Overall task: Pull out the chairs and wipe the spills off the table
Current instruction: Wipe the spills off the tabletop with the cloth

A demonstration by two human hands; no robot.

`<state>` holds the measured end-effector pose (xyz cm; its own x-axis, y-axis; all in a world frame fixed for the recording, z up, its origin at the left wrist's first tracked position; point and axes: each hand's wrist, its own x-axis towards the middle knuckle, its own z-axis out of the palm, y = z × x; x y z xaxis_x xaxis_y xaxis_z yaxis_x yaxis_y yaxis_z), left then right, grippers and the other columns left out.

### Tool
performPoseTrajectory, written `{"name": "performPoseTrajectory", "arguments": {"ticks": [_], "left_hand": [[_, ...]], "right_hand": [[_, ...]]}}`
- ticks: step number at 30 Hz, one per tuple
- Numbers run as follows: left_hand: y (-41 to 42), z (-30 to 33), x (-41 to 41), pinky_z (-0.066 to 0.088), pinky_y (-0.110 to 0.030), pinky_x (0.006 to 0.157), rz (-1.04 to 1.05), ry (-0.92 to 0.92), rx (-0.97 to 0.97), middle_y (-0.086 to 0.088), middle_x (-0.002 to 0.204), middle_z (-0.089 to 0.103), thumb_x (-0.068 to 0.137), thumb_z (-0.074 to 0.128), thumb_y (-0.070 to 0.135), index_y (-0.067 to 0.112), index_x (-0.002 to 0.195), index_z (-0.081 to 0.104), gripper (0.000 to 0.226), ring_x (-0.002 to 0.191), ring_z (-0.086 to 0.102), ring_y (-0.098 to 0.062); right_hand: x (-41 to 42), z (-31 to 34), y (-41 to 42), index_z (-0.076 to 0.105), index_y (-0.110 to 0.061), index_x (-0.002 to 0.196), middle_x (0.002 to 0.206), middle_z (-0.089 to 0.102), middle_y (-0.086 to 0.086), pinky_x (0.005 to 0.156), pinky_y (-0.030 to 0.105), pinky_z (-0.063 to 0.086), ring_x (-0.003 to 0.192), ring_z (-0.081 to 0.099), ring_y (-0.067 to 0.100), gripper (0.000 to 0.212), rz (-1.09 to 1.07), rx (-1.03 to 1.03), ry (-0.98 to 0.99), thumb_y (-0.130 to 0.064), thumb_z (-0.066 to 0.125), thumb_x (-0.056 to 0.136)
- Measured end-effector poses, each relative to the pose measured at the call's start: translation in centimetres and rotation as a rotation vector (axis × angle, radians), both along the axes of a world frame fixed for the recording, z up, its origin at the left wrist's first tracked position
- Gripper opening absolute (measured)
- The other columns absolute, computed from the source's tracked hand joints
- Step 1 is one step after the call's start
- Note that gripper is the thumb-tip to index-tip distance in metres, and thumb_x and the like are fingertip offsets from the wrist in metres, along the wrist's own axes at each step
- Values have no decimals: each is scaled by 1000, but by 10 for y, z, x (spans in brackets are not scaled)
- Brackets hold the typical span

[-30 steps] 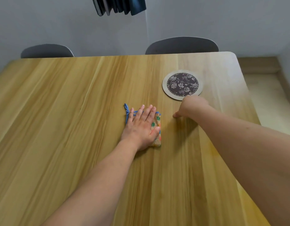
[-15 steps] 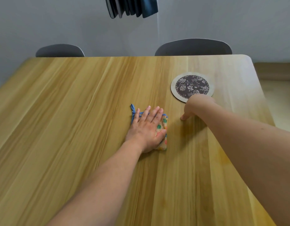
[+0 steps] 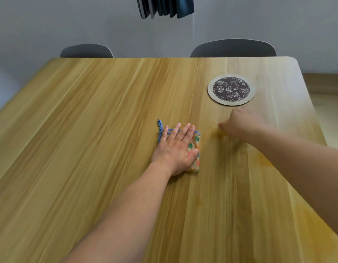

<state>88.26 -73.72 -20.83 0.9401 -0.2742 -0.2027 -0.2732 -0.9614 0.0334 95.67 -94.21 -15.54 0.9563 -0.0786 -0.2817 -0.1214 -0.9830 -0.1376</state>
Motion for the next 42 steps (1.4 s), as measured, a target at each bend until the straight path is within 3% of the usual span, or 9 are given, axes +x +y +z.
{"name": "performPoseTrajectory", "arguments": {"ticks": [7,12,15,21,27,34,42], "left_hand": [[6,1,-43,-15,-49,120,13,11,15,9,164,-17,100,13,58,24,156,-15,71,150,-21,-16],[9,2,-80,-14,-50,120,9,22,26,9,164,-18,98,11,59,24,156,-16,72,150,-22,-16],[11,2,-102,-14,-50,120,6,18,24,9,164,-18,99,12,59,24,155,-16,72,150,-21,-17],[18,2,-150,-14,-49,120,-5,24,21,9,164,-19,99,11,59,24,155,-18,72,149,-22,-16],[26,3,-195,-13,-50,120,-14,23,4,9,164,-19,98,11,60,24,155,-17,73,150,-22,-16],[35,2,-245,-12,-50,120,-44,20,-1,8,164,-19,99,12,59,24,155,-16,72,149,-23,-16],[45,4,-286,-11,-51,120,-49,40,11,8,163,-21,99,10,60,25,153,-20,72,149,-24,-16]], "right_hand": [[-57,12,9,52,-12,119,121,51,10,89,41,49,111,53,30,51,210,38,42,-46,63,83],[-102,21,20,40,-15,141,140,44,6,102,41,44,128,45,27,74,378,23,124,-53,64,83],[-126,27,26,37,-16,143,143,40,6,103,43,43,129,42,28,81,445,-33,172,-58,65,80],[-170,32,32,36,-16,144,144,37,5,103,43,41,131,40,27,90,493,-166,228,-64,66,75],[-214,33,39,19,-15,153,158,17,7,116,46,25,144,21,28,109,506,-259,291,-70,66,70],[-261,22,46,5,-14,155,162,0,9,121,45,9,149,6,26,122,527,-306,325,-71,67,68],[-279,18,51,-4,-11,155,162,-7,6,121,43,8,149,7,23,126,493,-267,337,-63,72,69]]}}
